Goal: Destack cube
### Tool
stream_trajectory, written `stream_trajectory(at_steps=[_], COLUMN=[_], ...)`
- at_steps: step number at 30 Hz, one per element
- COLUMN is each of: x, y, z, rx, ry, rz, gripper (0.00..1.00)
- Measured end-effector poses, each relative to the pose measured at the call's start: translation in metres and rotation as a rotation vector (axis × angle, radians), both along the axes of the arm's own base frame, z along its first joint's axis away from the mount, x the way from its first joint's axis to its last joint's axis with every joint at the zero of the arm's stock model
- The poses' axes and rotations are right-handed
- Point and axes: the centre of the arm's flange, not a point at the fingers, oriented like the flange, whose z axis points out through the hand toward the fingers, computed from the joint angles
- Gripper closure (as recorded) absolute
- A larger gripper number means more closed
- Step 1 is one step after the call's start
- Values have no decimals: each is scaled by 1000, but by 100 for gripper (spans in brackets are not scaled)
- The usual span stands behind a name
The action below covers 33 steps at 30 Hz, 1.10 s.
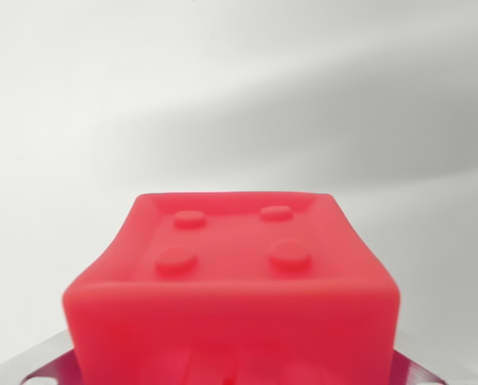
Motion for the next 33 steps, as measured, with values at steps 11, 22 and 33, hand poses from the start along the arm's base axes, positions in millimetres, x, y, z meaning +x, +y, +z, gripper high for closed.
stream_trajectory(at_steps=[11,22,33], x=[4,7,11], y=[21,44,65], z=[1,1,1], rx=[0,0,1], ry=[-2,-2,-2], rz=[-1,-3,-6], gripper=[100,100,100])
